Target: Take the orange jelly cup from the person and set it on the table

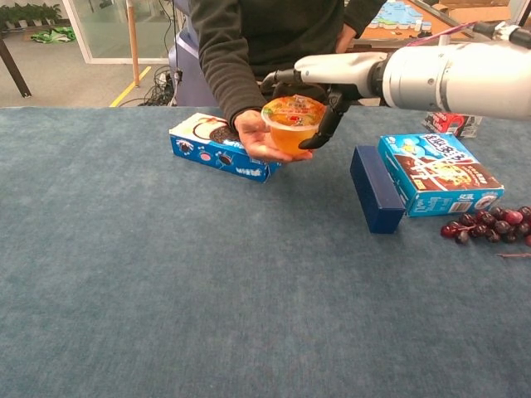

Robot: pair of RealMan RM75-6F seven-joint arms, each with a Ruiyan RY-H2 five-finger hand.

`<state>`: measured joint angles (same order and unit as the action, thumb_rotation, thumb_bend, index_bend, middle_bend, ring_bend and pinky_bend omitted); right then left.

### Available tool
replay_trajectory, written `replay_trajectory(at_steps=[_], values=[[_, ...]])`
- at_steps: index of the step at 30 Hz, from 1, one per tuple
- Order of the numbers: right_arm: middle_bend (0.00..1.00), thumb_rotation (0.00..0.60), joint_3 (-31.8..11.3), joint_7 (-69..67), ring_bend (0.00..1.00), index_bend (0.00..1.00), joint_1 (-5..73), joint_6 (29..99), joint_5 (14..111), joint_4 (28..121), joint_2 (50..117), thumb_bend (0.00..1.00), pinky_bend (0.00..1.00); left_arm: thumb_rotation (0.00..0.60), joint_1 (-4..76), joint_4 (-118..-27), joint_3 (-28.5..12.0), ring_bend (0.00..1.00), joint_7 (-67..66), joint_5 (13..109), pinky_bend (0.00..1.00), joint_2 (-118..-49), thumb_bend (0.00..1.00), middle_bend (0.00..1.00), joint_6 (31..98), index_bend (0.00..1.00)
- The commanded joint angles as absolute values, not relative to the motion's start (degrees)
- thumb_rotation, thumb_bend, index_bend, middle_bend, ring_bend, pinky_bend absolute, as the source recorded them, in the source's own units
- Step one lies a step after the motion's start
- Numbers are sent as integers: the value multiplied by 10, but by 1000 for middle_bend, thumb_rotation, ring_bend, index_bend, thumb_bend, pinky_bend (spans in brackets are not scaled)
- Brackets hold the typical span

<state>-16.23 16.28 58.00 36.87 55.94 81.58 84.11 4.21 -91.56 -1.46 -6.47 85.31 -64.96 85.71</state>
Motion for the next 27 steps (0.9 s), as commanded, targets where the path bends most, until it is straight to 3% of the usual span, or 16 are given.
replay_trajectory(at_steps=[1,4,13,27], values=[[159,600,-158,152,84,61,586,370,563,804,850,294,143,600,41,-914,-15,90,-63,853,39,-650,193,22,859,62],[204,600,-155,138,138,119,584,375,574,802,849,322,229,600,40,-912,-15,90,-62,851,39,-650,194,22,858,62],[282,600,-149,104,217,263,575,401,613,807,846,361,334,600,43,-910,-15,90,-63,851,39,-653,193,22,852,62],[294,600,-135,15,237,288,525,444,706,909,761,365,360,600,46,-914,-19,90,-68,849,39,-652,194,21,848,62]])
